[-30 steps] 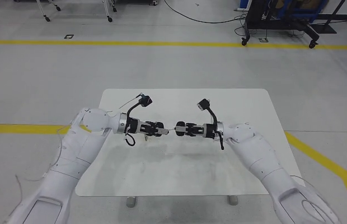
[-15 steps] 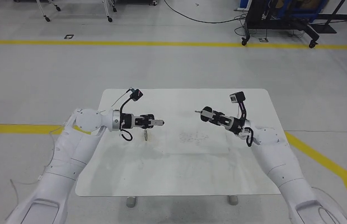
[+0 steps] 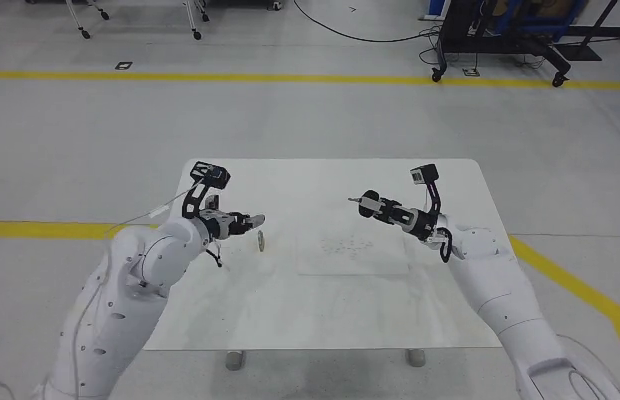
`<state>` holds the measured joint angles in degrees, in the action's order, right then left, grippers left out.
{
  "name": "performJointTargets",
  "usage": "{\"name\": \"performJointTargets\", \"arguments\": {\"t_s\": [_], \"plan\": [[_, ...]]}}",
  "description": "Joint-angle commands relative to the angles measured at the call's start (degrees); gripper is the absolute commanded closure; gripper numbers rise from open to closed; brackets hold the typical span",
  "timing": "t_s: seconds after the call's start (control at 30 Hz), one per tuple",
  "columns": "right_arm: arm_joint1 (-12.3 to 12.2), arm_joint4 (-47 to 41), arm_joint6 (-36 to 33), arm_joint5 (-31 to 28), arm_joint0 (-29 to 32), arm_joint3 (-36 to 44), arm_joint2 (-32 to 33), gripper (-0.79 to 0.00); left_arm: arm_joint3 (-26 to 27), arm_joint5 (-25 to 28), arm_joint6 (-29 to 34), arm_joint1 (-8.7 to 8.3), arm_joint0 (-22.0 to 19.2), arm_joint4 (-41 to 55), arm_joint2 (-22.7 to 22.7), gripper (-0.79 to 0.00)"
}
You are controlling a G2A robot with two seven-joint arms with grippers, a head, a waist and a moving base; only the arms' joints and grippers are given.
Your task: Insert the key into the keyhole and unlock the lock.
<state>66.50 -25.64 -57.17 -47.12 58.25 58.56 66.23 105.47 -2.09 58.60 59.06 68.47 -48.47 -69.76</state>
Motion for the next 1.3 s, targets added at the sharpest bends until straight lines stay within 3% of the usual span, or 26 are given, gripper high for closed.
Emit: {"name": "performJointTargets", "arguments": {"t_s": [0.0,0.17,0.3,0.47,0.6,0.73,0.9,1.2,1.23,1.27], "plan": [[0.0,0.0,0.0,0.0,0.0,0.0,0.0,0.0,-3.11,0.17,2.29,0.25,-1.36,-2.58,2.46,-0.785],[0.0,0.0,0.0,0.0,0.0,0.0,0.0,0.0,-13.86,-0.95,1.85,2.07,-7.69,-2.72,9.43,-0.785],[0.0,0.0,0.0,0.0,0.0,0.0,0.0,0.0,-19.0,-1.31,1.12,3.79,-11.44,-0.96,14.45,-0.77],[0.0,0.0,0.0,0.0,0.0,0.0,0.0,0.0,-22.26,-2.09,1.43,5.0,-13.44,0.26,17.33,-0.529],[0.0,0.0,0.0,0.0,0.0,0.0,0.0,0.0,-24.41,-4.03,2.4,5.75,-14.69,-0.05,18.85,-0.505],[0.0,0.0,0.0,0.0,0.0,0.0,0.0,0.0,-25.91,-4.13,2.11,6.22,-15.6,0.84,19.07,-0.4],[0.0,0.0,0.0,0.0,0.0,0.0,0.0,0.0,-27.79,-4.17,1.76,6.84,-16.73,1.47,19.65,-0.332],[0.0,0.0,0.0,0.0,0.0,0.0,0.0,0.0,-29.66,-5.53,2.37,7.86,-18.12,1.52,20.86,-0.274],[0.0,0.0,0.0,0.0,0.0,0.0,0.0,0.0,-29.9,-5.83,2.36,7.97,-18.27,1.41,20.97,-0.225],[0.0,0.0,0.0,0.0,0.0,0.0,0.0,0.0,-30.06,-5.91,2.41,8.07,-18.4,1.36,21.11,-0.117]]}}
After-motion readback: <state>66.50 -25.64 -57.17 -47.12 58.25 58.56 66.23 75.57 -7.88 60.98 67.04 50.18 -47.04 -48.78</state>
